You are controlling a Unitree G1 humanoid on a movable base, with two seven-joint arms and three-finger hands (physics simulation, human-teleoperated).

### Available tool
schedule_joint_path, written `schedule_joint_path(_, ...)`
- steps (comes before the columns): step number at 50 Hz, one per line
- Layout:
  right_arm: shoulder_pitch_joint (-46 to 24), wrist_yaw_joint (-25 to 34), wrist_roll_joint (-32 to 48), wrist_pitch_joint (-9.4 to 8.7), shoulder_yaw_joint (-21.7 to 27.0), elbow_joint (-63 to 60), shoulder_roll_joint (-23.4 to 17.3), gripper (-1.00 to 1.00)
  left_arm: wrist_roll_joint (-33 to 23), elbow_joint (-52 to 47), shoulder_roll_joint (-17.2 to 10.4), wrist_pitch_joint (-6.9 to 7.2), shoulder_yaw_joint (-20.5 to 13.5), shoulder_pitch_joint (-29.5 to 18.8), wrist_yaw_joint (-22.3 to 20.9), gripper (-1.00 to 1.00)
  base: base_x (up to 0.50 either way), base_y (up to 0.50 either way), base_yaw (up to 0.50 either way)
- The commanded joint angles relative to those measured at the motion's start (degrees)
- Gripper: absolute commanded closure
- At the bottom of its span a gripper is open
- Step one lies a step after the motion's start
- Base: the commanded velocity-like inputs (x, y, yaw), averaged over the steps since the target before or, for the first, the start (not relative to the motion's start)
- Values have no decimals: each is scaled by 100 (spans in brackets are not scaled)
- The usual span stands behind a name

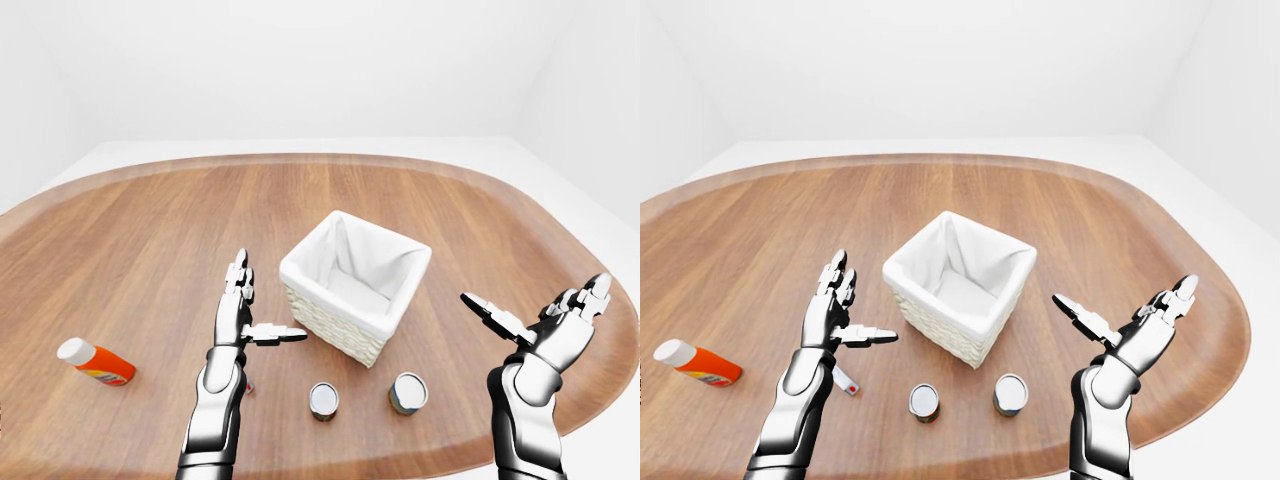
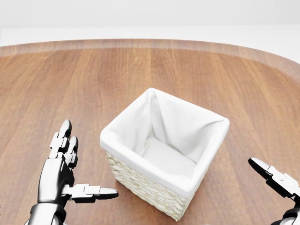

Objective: Pick up the alphabet soup and the cream cheese box, and put them in the basket.

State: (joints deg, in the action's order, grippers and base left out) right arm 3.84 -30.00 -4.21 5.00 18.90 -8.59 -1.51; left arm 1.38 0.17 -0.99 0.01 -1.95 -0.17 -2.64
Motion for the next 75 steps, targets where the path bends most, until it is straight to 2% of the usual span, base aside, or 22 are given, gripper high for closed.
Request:
schedule_joint_path(1, -4, 0, 0, 0, 1, 18, -1, -100, -4, 44, -4, -10, -5, -16, 1, -100, 11, 0, 0)
schedule_joint_path(4, -6, 0, 0, 0, 0, 12, -3, -100, -1, 83, -7, -37, -12, -24, -2, -100, 11, 0, 0)
schedule_joint_path(7, -20, 0, 2, 0, 1, 71, -9, -100, -11, -9, -1, 31, 5, 3, 7, -100, 11, 0, 0)
schedule_joint_path(9, -16, 0, -4, 0, 1, 43, -10, -100, -5, 80, -5, -27, -8, -26, 0, -100, 11, 0, 0)
schedule_joint_path(13, -14, 0, -10, 0, 0, 36, -12, -100, -3, -8, 0, 31, 0, -4, 7, -100, 11, 0, 0)
schedule_joint_path(28, 5, 0, -19, 0, 8, -21, 4, -100, 47, -69, -1, -22, -30, 29, -8, -100, 5, 0, 0)
schedule_joint_path(34, 5, 0, -30, 0, 13, 5, 2, -100, 134, -273, -5, 45, -87, 75, 23, -100, 0, 0, 0)
schedule_joint_path(40, 5, 0, -33, 0, 11, 6, 3, -100, -420, -621, -6, 1, -76, 268, 491, -100, 0, 0, 0)
schedule_joint_path(42, -1, 0, -34, 0, 12, 23, -1, -100, -615, -710, -7, 71, -99, 281, 668, -100, 0, 0, 0)
schedule_joint_path(43, -3, 0, -36, 0, 12, 31, -3, -100, -686, -706, -7, 26, -100, 287, 721, -100, 0, 0, 0)
schedule_joint_path(45, -7, 0, -40, 0, 10, 37, -6, -100, -1087, -830, -11, 293, -63, 314, 979, -100, 0, 0, 0)
schedule_joint_path(46, 2, 0, -30, 0, 2, 5, -4, -100, -1356, -946, -14, 156, -10, 373, 1144, -100, 0, 0, 0)
schedule_joint_path(47, 9, 0, -26, 0, 1, -19, -1, -100, -1442, -987, -13, 243, 0, 380, 1147, -100, 0, 0, 0)
schedule_joint_path(49, -1, 0, -34, 0, 10, 24, -3, -100, -1604, -1109, -25, 286, 23, 408, 1129, -100, 0, 0, 0)
schedule_joint_path(50, 2, 0, -34, 0, 8, 15, -3, -100, -1715, -1203, -37, 396, 24, 410, 1116, -100, 0, 0, 0)
schedule_joint_path(52, 6, 0, -34, 0, 9, 7, -1, -100, -1908, -1360, -42, 496, 12, 419, 1147, -100, 0, 0, 0)
schedule_joint_path(59, 4, 0, -38, 0, 9, -24, 0, -100, -2556, -1457, -140, 499, -140, 289, 1196, -100, 0, 0, 0)
schedule_joint_path(63, 4, 0, -42, 0, 11, -30, 1, -100, -2533, -1568, -133, 499, -230, 225, 1039, -100, 0, 0, 0)
schedule_joint_path(66, 5, 0, -35, 0, 10, -30, 5, -100, -2884, -1828, -221, 499, -254, 230, 998, -100, 0, 0, 0)
schedule_joint_path(70, -2, 0, -38, 0, 13, -18, -3, -100, -2993, -1903, -197, 499, -343, 219, 984, -100, 0, 0, 0)
schedule_joint_path(71, -7, 0, -46, 0, 16, 0, -5, -100, -3335, -1885, -282, 499, -294, 253, 1129, -100, 0, 0, 0)
schedule_joint_path(75, -12, 0, -62, 0, 19, 3, -13, -100, -3782, -1790, -288, 499, -325, 258, 1199, -100, 0, 0, 0)
